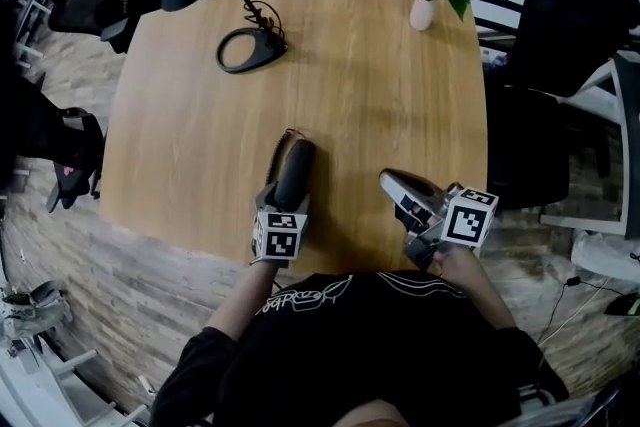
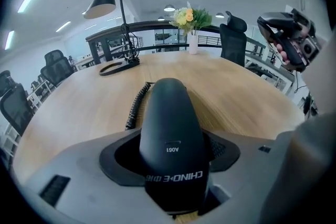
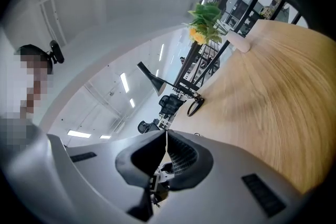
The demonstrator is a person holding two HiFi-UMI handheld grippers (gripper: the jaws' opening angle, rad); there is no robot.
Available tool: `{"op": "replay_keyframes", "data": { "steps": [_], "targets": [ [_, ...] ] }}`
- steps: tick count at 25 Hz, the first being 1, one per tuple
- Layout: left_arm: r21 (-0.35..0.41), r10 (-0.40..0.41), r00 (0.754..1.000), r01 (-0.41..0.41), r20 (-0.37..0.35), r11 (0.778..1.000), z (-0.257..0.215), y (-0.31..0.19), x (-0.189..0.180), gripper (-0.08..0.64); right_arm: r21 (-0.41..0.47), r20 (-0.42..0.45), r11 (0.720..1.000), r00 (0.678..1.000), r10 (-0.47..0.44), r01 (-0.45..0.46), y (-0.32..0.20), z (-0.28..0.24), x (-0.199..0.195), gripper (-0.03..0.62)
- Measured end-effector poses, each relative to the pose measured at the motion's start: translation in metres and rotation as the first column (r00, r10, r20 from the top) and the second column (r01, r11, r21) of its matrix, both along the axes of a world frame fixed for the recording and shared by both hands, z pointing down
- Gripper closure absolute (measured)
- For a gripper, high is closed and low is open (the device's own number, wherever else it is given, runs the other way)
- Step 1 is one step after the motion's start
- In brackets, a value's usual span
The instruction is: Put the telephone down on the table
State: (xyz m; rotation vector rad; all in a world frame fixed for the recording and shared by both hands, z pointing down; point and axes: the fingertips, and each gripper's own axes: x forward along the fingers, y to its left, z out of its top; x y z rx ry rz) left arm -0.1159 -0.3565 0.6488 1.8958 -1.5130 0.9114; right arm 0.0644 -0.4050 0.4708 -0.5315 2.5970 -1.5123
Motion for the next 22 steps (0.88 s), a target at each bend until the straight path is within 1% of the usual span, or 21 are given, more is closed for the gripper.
{"op": "replay_keyframes", "data": {
  "steps": [6, 10, 12, 15, 17, 20, 22],
  "targets": [
    [0.022, 0.030, 1.000, -0.030, 0.009, 0.999, -0.005, -0.002, 0.001, 0.273, -0.040, 0.001, 0.998, 0.999, -0.052, 0.052, 0.013, 0.013, -0.002, 0.552],
    [0.050, 0.061, 0.998, -0.060, -0.021, 0.997, -0.012, -0.001, 0.002, 0.272, -0.042, 0.006, 0.996, 0.997, -0.076, 0.076, 0.020, 0.013, -0.005, 0.551],
    [0.068, 0.053, 0.997, -0.049, -0.061, 0.996, -0.018, 0.001, 0.001, 0.253, -0.031, 0.009, 0.996, 0.997, -0.079, 0.080, 0.024, 0.009, -0.006, 0.551],
    [0.097, 0.024, 0.987, -0.009, -0.160, 0.995, -0.036, 0.006, -0.001, 0.211, -0.018, 0.024, 0.997, 0.997, -0.069, 0.069, 0.033, 0.002, -0.005, 0.552],
    [0.132, 0.009, 0.981, 0.016, -0.193, 0.991, -0.055, 0.009, -0.004, 0.209, -0.013, 0.023, 0.998, 0.998, -0.056, 0.057, 0.041, -0.002, -0.001, 0.552],
    [0.204, -0.003, 0.976, 0.048, -0.218, 0.978, -0.087, 0.014, -0.010, 0.209, 0.004, 0.009, 0.999, 0.999, -0.036, 0.036, 0.056, -0.006, 0.004, 0.551],
    [0.254, -0.006, 0.963, 0.077, -0.268, 0.964, -0.113, 0.018, -0.010, 0.210, 0.022, 0.003, 0.999, 1.000, -0.025, 0.025, 0.070, -0.011, 0.005, 0.551]
  ]
}}
